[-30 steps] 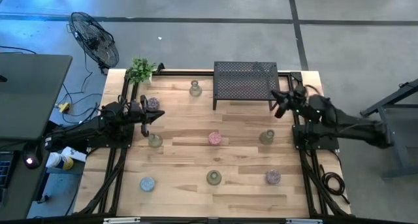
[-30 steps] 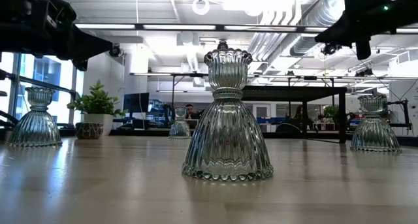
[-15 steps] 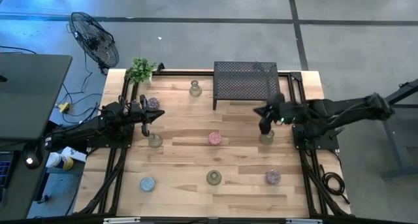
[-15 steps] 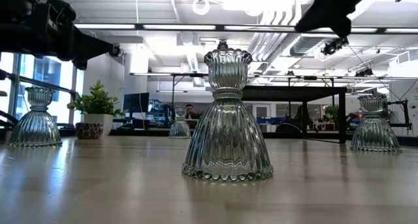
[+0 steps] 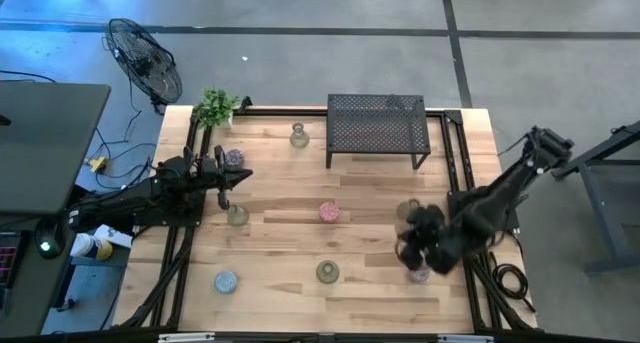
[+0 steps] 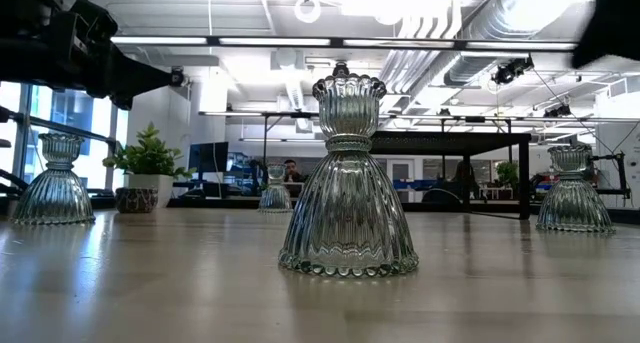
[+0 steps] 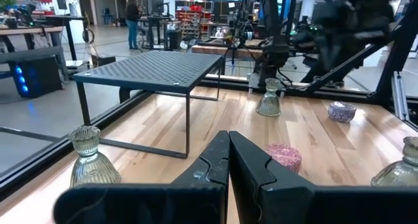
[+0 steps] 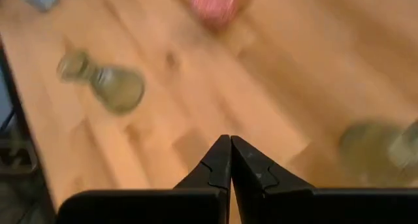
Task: Pick & Place candle stick holders
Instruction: Put the red scented candle on the shelf
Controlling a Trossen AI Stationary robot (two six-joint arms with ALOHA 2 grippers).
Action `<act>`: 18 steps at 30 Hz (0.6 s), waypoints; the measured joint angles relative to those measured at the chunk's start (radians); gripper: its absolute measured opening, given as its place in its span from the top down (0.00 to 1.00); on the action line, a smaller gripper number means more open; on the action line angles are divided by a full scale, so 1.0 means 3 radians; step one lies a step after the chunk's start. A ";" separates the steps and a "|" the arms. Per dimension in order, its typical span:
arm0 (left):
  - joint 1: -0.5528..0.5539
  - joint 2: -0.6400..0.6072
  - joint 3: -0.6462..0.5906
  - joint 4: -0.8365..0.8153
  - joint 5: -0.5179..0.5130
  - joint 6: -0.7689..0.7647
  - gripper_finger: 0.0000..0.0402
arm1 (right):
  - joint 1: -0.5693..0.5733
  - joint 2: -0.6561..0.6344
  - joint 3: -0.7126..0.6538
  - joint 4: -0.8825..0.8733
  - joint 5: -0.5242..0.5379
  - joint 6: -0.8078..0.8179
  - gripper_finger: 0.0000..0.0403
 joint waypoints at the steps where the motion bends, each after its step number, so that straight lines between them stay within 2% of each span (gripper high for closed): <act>1: 0.0000 0.0000 0.0000 -0.0001 -0.0017 0.0002 1.00 | 0.0102 0.0066 0.0000 -0.0003 -0.0015 0.0144 1.00; 8: 0.0000 0.0000 0.0000 -0.0017 -0.0051 0.0020 1.00 | 0.0554 0.0485 0.0142 -0.0323 -0.0098 0.1002 1.00; 15: 0.0000 0.0000 0.0000 -0.0111 -0.0056 0.0018 1.00 | 0.0669 0.0803 0.0698 -0.1191 -0.0420 0.1409 1.00; 18: 0.0000 0.0000 0.0000 -0.0121 -0.0064 0.0081 1.00 | 0.0676 0.0882 0.0788 -0.1231 -0.0403 0.1500 1.00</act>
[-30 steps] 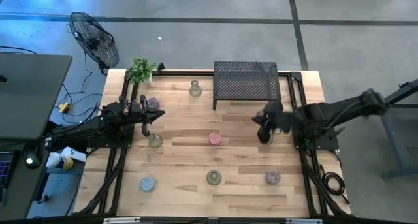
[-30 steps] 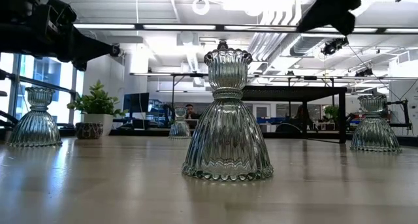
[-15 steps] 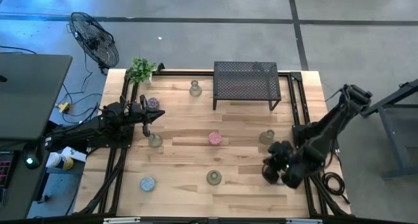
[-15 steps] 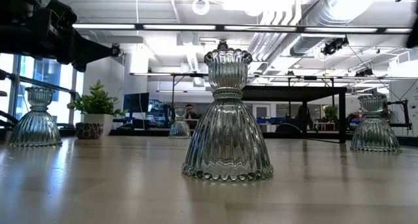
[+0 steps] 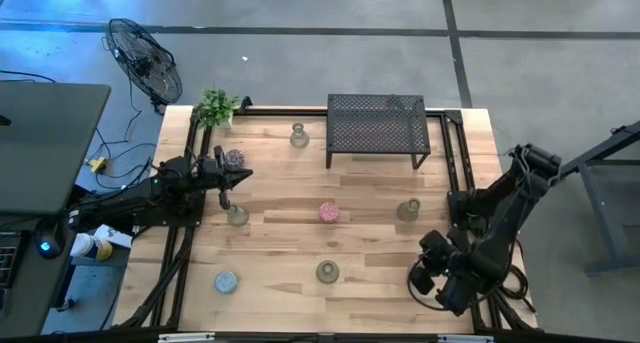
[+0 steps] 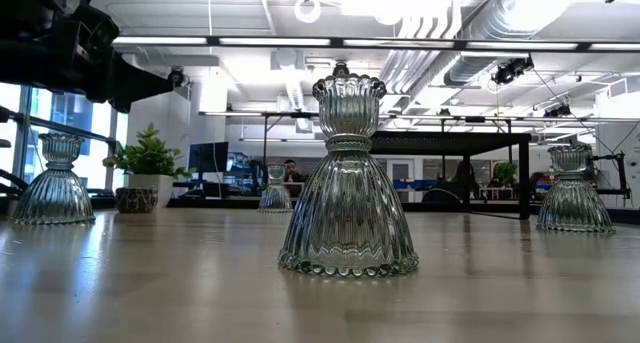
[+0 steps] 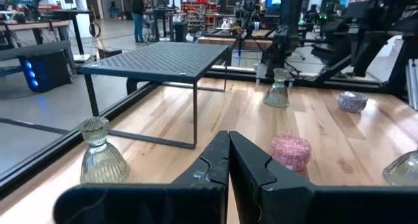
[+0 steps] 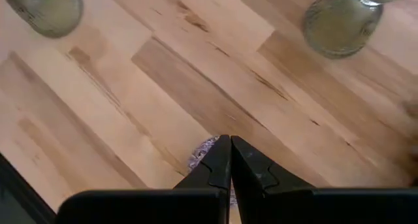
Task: Pick & Place candle stick holders
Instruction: Put the red scented candle on the shelf
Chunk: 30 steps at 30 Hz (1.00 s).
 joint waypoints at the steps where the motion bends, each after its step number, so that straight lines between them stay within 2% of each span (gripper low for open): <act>1: 0.0000 0.0000 0.0000 0.0001 0.0000 0.0010 1.00 | 0.0000 0.0012 -0.0011 0.0077 0.0019 0.0019 1.00; 8: 0.0000 0.0000 0.0000 0.0008 0.0001 0.0194 1.00 | 0.0040 0.0017 -0.0213 0.0606 -0.0041 0.0199 1.00; 11: 0.0000 0.0000 0.0000 0.0018 -0.0041 0.0208 1.00 | 0.0005 0.0017 -0.0231 0.0689 -0.0274 0.0157 0.98; 13: 0.0000 0.0000 0.0000 0.0019 -0.0065 0.0208 1.00 | -0.0050 0.0017 -0.0231 0.0741 -0.0425 0.0062 0.93; 16: 0.0000 0.0000 0.0000 0.0017 -0.0071 0.0204 1.00 | -0.0107 0.0019 -0.0231 0.0836 -0.0526 -0.0107 0.80; 20: 0.0000 0.0000 0.0001 -0.0002 -0.0073 0.0177 1.00 | -0.0148 0.0070 -0.0231 0.0796 -0.0627 -0.0233 0.55; 25: 0.0000 0.0000 0.0000 -0.0002 -0.0052 0.0176 1.00 | -0.0148 0.0234 -0.0231 0.0554 -0.0681 0.0014 0.22; 28: 0.0000 0.0000 0.0000 -0.0001 -0.0050 0.0176 1.00 | -0.0143 0.0379 -0.0231 0.0549 -0.0684 -0.0109 0.09; 30: 0.0000 0.0000 0.0000 -0.0002 -0.0048 0.0176 1.00 | -0.0146 0.0473 -0.0231 0.0591 -0.0686 -0.0222 0.04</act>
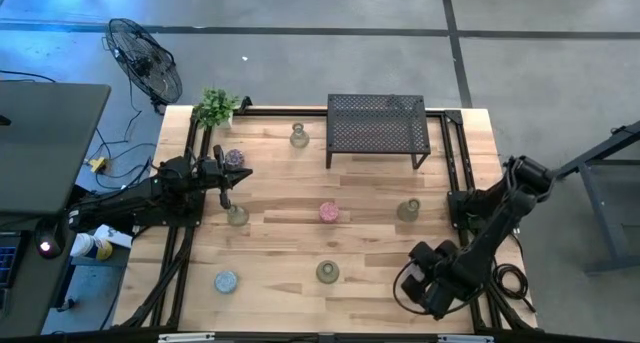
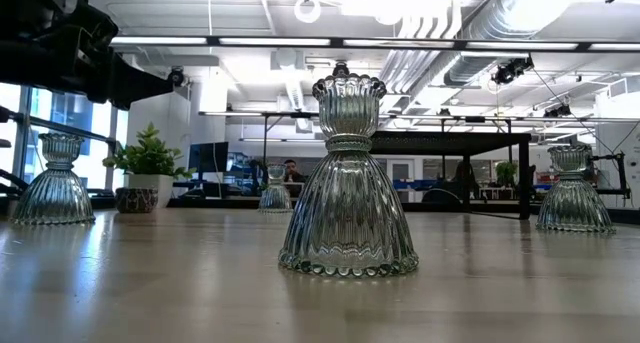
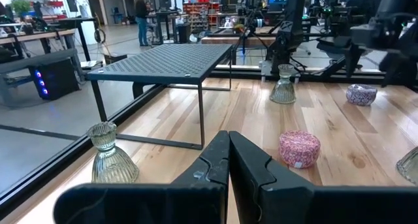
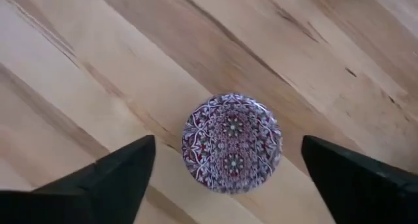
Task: Pick & Place candle stick holders
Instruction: Put the red scented candle on the shelf
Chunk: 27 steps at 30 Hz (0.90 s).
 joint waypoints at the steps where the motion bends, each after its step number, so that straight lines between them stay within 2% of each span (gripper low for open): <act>1: 0.0000 0.0000 0.0000 0.0000 0.0000 -0.0001 1.00 | -0.0005 0.0041 0.0000 0.0020 -0.0007 -0.0036 0.02; 11: 0.0000 0.0000 0.0000 0.0000 0.0002 -0.0002 1.00 | -0.0022 0.0256 -0.0002 -0.0012 -0.0152 -0.0099 0.05; 17: 0.0000 0.0000 0.0000 0.0000 0.0003 -0.0003 1.00 | -0.0022 0.0284 -0.0277 0.0365 -0.0265 -0.0011 0.09; 27: 0.0000 0.0000 0.0000 0.0000 0.0000 -0.0003 1.00 | -0.0067 0.0247 -0.0345 0.0508 -0.0236 -0.0068 0.28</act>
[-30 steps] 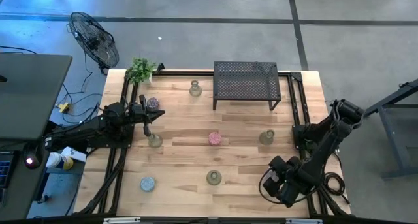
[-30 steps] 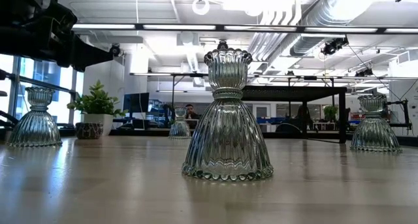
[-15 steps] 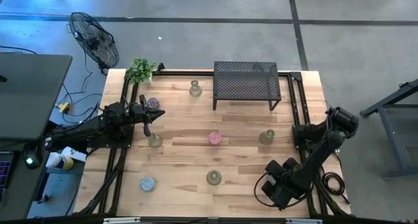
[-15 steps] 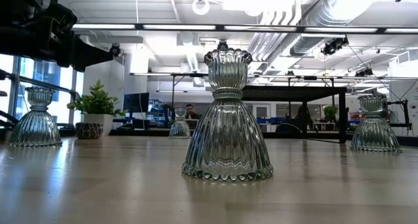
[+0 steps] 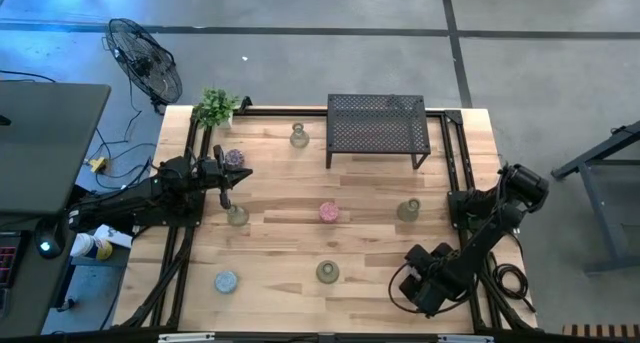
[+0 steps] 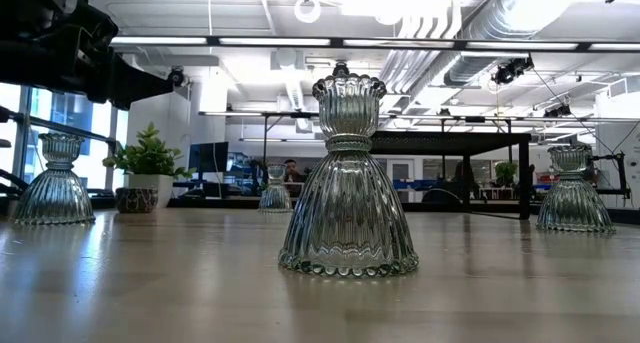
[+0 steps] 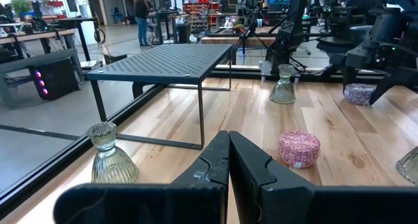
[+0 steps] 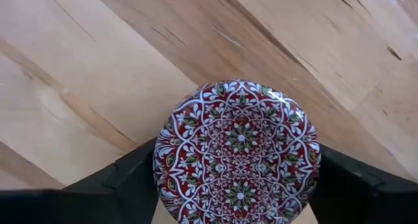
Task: Pick & Place candle stick holders
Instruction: Put the red scented candle on the shelf
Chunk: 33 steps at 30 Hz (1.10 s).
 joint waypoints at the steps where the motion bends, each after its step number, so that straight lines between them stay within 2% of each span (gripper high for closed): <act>1: 0.0000 0.0000 0.0000 0.0000 0.0000 0.0000 1.00 | -0.0016 -0.0031 0.0000 0.0003 0.0005 -0.0031 0.30; 7: 0.0000 0.0000 0.0000 0.0000 0.0000 -0.0004 1.00 | -0.0284 -0.0434 0.0111 0.0016 0.0231 -0.0377 0.30; 10: 0.0000 0.0000 0.0000 0.0000 -0.0002 -0.0004 1.00 | -0.0606 -0.0683 0.0348 -0.0139 0.0377 -0.0801 0.30; 13: 0.0000 0.0000 0.0000 0.0000 -0.0017 -0.0003 1.00 | -0.1100 -0.0872 0.0645 -0.0565 0.0482 -0.1335 0.30; 17: 0.0000 0.0000 0.0000 -0.0001 -0.0025 -0.0003 1.00 | -0.2086 -0.1023 0.1026 -0.0993 0.0469 -0.2412 0.30; 23: 0.0000 0.0000 0.0000 -0.0001 -0.0027 -0.0005 1.00 | -0.3935 -0.1032 0.1598 -0.1189 0.0111 -0.4131 0.30; 26: 0.0000 0.0000 0.0000 -0.0001 -0.0027 -0.0005 1.00 | -0.4786 -0.0919 0.1806 -0.1202 -0.0049 -0.4765 0.30; 29: 0.0000 0.0000 0.0000 -0.0001 -0.0028 -0.0010 1.00 | -0.5453 -0.0704 0.1907 -0.1217 -0.0204 -0.5203 0.30; 33: 0.0000 0.0000 0.0000 0.0040 -0.0035 0.0034 1.00 | -0.6005 -0.0426 0.1947 -0.1183 -0.0355 -0.5560 0.30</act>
